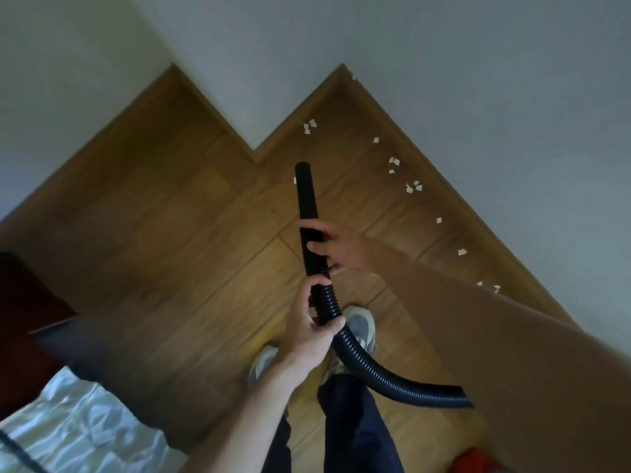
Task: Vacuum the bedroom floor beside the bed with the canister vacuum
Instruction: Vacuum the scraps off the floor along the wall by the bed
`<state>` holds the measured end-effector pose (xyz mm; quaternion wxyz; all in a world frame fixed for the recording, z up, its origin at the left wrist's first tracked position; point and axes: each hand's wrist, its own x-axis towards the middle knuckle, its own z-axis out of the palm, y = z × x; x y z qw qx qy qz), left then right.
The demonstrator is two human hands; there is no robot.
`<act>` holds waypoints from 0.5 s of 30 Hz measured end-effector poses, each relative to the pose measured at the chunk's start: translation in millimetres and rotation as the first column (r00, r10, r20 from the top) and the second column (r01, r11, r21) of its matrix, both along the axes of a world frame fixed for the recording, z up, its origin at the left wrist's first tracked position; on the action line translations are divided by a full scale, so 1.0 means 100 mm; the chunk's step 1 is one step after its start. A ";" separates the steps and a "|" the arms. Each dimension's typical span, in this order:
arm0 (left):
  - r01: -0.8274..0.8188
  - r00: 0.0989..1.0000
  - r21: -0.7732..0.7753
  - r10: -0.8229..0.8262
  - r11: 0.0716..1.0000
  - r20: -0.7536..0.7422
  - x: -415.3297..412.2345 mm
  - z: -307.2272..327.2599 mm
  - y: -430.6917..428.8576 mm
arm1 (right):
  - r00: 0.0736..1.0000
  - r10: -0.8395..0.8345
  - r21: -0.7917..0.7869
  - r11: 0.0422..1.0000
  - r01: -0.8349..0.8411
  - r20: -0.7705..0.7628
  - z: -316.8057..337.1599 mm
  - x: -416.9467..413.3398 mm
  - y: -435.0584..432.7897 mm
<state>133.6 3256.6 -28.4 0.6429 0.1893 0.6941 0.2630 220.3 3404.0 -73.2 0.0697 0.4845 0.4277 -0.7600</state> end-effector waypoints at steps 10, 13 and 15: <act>-0.106 0.968 -0.136 0.134 0.985 0.210 0.01 -0.19 0.28 | 0.992 -0.110 -0.095 0.990 0.104 -0.055 -0.41 0.15 0.23; -0.097 0.973 -0.146 0.124 0.985 0.193 0.01 -0.20 0.28 | 0.990 -0.134 -0.146 0.981 0.128 -0.035 -0.49 0.13 0.22; -0.095 0.979 -0.133 0.116 0.987 0.165 0.00 -0.22 0.28 | 0.991 -0.132 -0.155 0.980 0.128 -0.022 -0.54 0.09 0.20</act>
